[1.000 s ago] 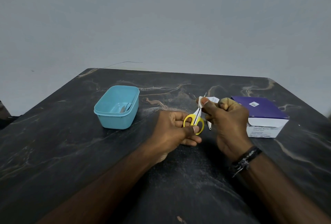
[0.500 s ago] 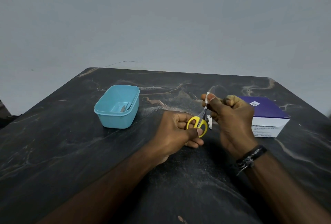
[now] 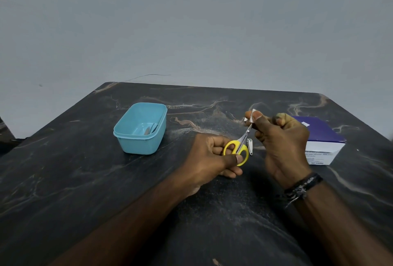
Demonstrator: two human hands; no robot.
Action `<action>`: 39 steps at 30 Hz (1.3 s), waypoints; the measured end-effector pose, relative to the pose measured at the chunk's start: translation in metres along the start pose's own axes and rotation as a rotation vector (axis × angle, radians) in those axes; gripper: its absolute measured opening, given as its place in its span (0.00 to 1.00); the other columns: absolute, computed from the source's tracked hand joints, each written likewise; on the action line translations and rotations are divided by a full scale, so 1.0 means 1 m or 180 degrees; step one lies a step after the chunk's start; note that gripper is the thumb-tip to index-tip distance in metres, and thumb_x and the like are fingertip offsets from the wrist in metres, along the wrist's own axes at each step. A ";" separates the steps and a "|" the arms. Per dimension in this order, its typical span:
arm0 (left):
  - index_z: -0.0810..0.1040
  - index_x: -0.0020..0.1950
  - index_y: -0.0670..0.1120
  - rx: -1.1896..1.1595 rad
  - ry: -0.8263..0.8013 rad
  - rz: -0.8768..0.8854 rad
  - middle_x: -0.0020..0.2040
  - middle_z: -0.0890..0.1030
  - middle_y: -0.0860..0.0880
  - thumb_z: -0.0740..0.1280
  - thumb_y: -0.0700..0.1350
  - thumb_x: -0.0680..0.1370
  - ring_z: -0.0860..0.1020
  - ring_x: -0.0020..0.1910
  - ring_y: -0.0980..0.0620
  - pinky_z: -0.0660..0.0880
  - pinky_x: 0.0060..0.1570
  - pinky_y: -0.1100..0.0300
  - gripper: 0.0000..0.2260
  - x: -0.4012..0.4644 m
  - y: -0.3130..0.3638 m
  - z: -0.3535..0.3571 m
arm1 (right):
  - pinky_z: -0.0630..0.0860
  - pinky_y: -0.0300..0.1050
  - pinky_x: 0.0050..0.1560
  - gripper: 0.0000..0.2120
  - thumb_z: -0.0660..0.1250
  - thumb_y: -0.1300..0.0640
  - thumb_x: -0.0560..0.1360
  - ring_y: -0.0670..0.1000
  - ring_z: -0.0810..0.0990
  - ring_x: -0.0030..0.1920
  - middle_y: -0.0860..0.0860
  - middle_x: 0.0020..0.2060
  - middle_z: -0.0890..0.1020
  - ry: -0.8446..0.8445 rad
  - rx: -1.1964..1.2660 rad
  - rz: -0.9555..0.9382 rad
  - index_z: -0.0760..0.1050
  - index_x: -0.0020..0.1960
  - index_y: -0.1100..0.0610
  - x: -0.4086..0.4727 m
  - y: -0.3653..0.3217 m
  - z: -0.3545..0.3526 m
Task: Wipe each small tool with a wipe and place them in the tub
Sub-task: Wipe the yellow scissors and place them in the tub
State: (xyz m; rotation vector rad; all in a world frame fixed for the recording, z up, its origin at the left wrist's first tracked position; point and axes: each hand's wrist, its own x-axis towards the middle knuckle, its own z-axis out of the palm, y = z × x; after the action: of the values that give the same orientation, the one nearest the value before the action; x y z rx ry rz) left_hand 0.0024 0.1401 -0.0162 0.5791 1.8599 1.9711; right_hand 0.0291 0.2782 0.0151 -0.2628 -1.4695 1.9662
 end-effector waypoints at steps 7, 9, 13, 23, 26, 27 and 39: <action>0.81 0.49 0.41 -0.0195 0.0764 0.0237 0.38 0.84 0.42 0.75 0.36 0.71 0.79 0.32 0.50 0.78 0.32 0.60 0.09 0.003 0.009 -0.010 | 0.73 0.45 0.39 0.22 0.72 0.65 0.73 0.56 0.86 0.43 0.57 0.40 0.87 -0.0054 0.0107 0.0025 0.60 0.37 0.50 0.007 0.001 -0.006; 0.82 0.49 0.43 -0.0297 0.1075 0.0413 0.36 0.84 0.45 0.75 0.36 0.71 0.78 0.33 0.52 0.76 0.32 0.60 0.09 0.005 0.012 -0.014 | 0.73 0.41 0.36 0.22 0.72 0.66 0.73 0.54 0.86 0.40 0.56 0.37 0.86 -0.0176 0.0027 0.0090 0.60 0.35 0.51 0.007 0.000 -0.007; 0.82 0.50 0.45 -0.0484 0.1609 0.0688 0.42 0.85 0.47 0.75 0.37 0.71 0.81 0.37 0.55 0.76 0.31 0.62 0.09 0.009 0.017 -0.024 | 0.72 0.40 0.33 0.23 0.73 0.67 0.71 0.54 0.84 0.36 0.63 0.37 0.83 -0.0531 -0.0396 0.0275 0.60 0.34 0.52 0.003 0.001 -0.003; 0.77 0.54 0.39 -0.0906 0.1917 0.0882 0.43 0.85 0.41 0.71 0.33 0.74 0.84 0.37 0.49 0.81 0.34 0.58 0.10 0.010 0.022 -0.029 | 0.73 0.37 0.29 0.23 0.72 0.70 0.71 0.55 0.86 0.38 0.62 0.37 0.86 -0.1957 -0.1281 0.0893 0.60 0.32 0.54 -0.016 0.004 0.008; 0.78 0.52 0.39 -0.0785 0.1902 0.0894 0.41 0.85 0.41 0.72 0.34 0.74 0.83 0.33 0.48 0.80 0.33 0.59 0.09 0.010 0.019 -0.029 | 0.73 0.39 0.30 0.23 0.72 0.70 0.71 0.53 0.85 0.36 0.65 0.37 0.85 -0.1733 -0.1194 0.0674 0.60 0.32 0.54 -0.014 0.004 0.008; 0.79 0.52 0.38 -0.0735 0.1889 0.0889 0.40 0.85 0.40 0.72 0.34 0.74 0.82 0.32 0.48 0.80 0.33 0.58 0.09 0.010 0.019 -0.029 | 0.73 0.40 0.30 0.23 0.72 0.70 0.71 0.53 0.85 0.35 0.67 0.37 0.83 -0.1672 -0.1165 0.0613 0.60 0.31 0.54 -0.012 0.005 0.007; 0.81 0.47 0.44 -0.0320 0.1731 0.0781 0.37 0.85 0.45 0.75 0.37 0.71 0.82 0.33 0.52 0.79 0.34 0.60 0.08 0.009 0.012 -0.021 | 0.76 0.40 0.33 0.23 0.72 0.69 0.71 0.58 0.86 0.43 0.68 0.40 0.84 -0.1297 -0.0961 0.0363 0.60 0.32 0.54 -0.016 0.016 0.012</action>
State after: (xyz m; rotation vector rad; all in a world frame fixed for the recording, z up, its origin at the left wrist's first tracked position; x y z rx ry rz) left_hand -0.0162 0.1261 -0.0046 0.2623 2.0455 2.5663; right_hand 0.0290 0.2563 0.0008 -0.0765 -2.0589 1.9599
